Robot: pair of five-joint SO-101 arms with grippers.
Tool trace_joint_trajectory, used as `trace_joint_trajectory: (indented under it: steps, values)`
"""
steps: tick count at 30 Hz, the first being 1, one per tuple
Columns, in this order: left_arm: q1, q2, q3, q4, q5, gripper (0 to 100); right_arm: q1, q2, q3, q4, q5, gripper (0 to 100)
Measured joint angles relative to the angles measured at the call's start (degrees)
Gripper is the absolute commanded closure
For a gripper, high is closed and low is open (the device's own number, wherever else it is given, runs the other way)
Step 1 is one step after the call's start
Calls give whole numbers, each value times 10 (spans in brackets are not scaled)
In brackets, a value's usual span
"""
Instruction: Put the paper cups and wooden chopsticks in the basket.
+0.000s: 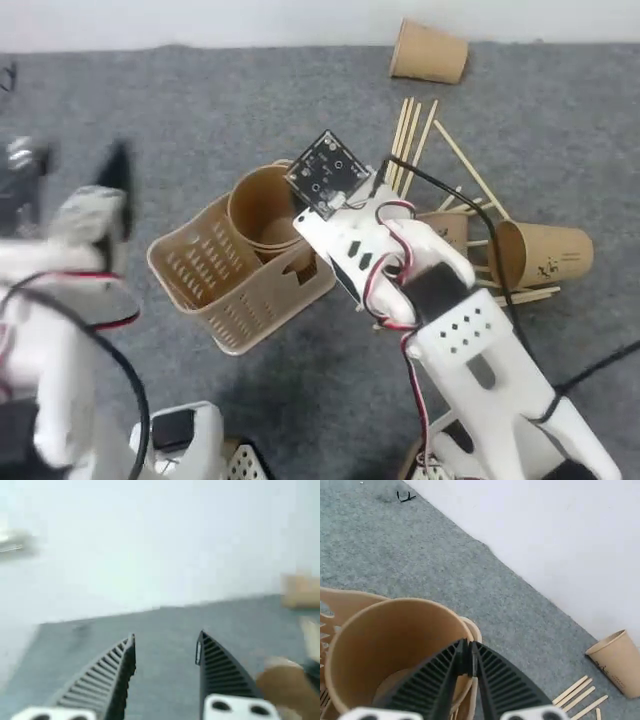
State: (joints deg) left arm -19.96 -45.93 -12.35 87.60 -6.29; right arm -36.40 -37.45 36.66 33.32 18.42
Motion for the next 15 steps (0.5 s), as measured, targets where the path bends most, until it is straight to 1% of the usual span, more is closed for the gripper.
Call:
trace_joint_trajectory:
  steps: [2, 6, 10, 12, 15]
  values:
    - [-20, -11, 26, -4, 1, 811, -1, 4, 0, 0, 0, 991]
    - [-33, -14, 105, -5, 1, 811, -2, -9, -11, 10, 0, 991]
    - [-38, -14, 215, -41, 1, 811, 3, -88, -96, 92, 9, 991]
    - [-59, -15, 287, -68, 2, 811, 34, -124, -156, 142, 39, 990]
    - [-107, -15, 408, -119, 2, 811, 118, -139, -243, 203, 71, 990]
